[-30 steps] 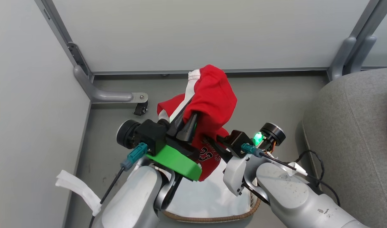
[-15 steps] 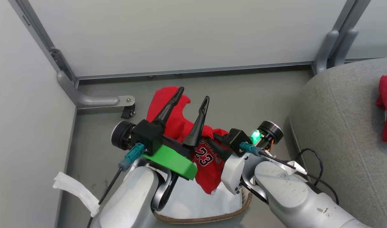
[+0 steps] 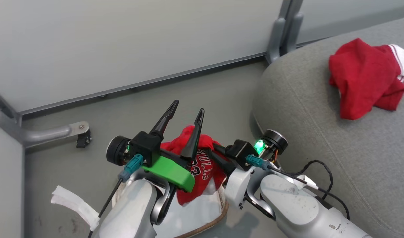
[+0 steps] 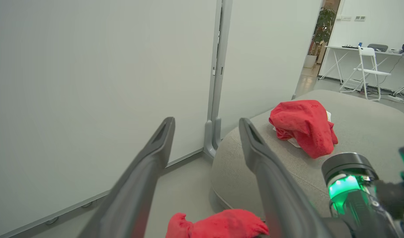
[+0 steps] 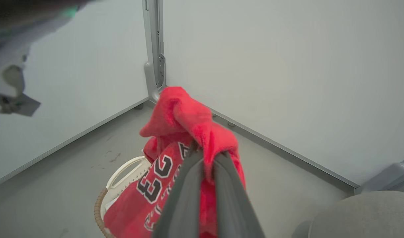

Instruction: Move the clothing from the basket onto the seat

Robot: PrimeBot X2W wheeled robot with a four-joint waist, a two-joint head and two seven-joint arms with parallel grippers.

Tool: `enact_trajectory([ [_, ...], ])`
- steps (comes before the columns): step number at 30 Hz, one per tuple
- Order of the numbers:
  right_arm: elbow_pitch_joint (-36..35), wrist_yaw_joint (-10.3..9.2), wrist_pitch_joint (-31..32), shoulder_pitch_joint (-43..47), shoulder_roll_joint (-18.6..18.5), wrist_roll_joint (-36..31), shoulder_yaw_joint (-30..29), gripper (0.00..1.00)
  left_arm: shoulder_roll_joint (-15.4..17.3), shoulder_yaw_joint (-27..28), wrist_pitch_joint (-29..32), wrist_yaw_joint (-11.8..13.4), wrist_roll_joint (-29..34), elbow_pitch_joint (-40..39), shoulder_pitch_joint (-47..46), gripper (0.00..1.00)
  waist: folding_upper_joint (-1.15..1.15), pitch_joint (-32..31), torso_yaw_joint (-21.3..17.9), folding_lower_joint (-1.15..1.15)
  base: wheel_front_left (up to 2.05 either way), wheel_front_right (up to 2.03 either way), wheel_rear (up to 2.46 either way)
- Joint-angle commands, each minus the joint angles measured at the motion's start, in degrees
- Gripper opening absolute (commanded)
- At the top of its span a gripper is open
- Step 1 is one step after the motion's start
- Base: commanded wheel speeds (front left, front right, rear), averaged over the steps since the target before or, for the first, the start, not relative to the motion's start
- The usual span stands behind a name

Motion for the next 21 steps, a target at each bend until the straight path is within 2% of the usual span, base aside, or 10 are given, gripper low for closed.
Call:
enact_trajectory([
  [1,-0.7,-0.09,0.0,0.8,-0.2,0.0,-0.3,0.0,0.2,0.3,0.0,-0.4,0.6,0.2,0.7,1.0,0.0,-0.1,-9.3,0.0,0.0,0.0,0.0],
  [11,-4.6,-0.08,0.0,4.1,-0.1,-1.3,-2.8,0.0,0.2,0.5,0.0,-0.8,0.9,2.0,1.7,1.0,0.0,0.0,-21.9,0.0,0.0,0.0,0.0],
  [18,-7.9,-0.08,0.0,7.9,-0.1,-4.6,-9.6,0.0,0.2,-3.3,0.0,-0.9,-0.5,3.0,-0.8,1.0,0.0,1.5,-23.6,0.0,0.0,0.0,0.0],
  [21,-11.5,-0.08,0.0,10.3,0.0,-6.1,-13.6,0.0,0.3,-5.2,0.0,-0.9,-1.2,3.8,-2.0,1.0,0.0,2.4,-24.0,0.0,0.0,0.0,0.0],
])
